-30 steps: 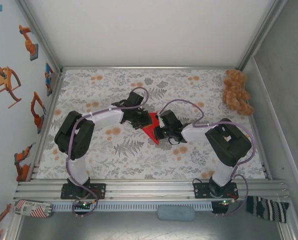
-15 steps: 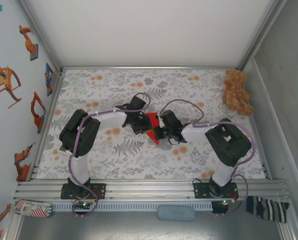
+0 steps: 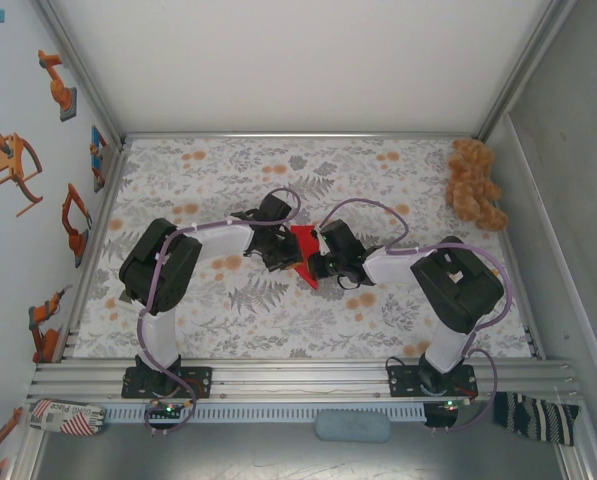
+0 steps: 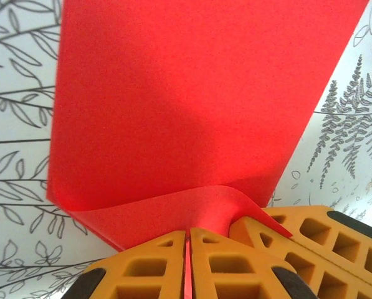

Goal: Fold a paper plane with a square sheet of paper (pick it up from the middle)
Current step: Third fold the triangle at the center of the table.

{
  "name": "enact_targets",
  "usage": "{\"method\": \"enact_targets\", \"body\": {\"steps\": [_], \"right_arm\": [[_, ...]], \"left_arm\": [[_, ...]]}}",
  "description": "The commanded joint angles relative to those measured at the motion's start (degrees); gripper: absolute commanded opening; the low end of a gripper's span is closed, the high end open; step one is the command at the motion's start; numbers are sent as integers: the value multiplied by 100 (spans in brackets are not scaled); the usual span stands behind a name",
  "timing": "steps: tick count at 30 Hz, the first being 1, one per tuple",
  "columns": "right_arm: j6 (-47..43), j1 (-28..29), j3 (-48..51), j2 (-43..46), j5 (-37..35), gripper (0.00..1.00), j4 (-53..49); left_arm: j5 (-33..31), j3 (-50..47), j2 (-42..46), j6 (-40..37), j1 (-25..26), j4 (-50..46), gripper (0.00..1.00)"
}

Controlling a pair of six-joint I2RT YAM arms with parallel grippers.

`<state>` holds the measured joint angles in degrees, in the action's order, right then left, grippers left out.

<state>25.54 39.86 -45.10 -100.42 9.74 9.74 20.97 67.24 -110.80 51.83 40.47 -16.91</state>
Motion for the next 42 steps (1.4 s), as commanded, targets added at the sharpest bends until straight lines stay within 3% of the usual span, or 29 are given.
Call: {"method": "enact_targets", "body": {"steps": [1,24,29,33,39,42], "right_arm": [[22,-41,-12,-222,-104,0,-174],[86,-39,-23,19,-169,1,-208],[249,-107,-74,491,-495,21,-524],[478,-283,-43,902,-642,32,-809],[849,-748,-32,1146,-100,33,-1080],[832,-874,-50,1036,641,23,-948]], "left_arm": [[-128,-41,-18,-103,5,-269,11],[-360,-175,-263,-121,3,-357,11],[-418,-189,-312,-108,-7,-356,10],[-447,-202,-319,-65,-27,-276,10],[-484,-202,-301,17,-81,14,10],[-536,-193,-292,28,-94,133,10]]}}
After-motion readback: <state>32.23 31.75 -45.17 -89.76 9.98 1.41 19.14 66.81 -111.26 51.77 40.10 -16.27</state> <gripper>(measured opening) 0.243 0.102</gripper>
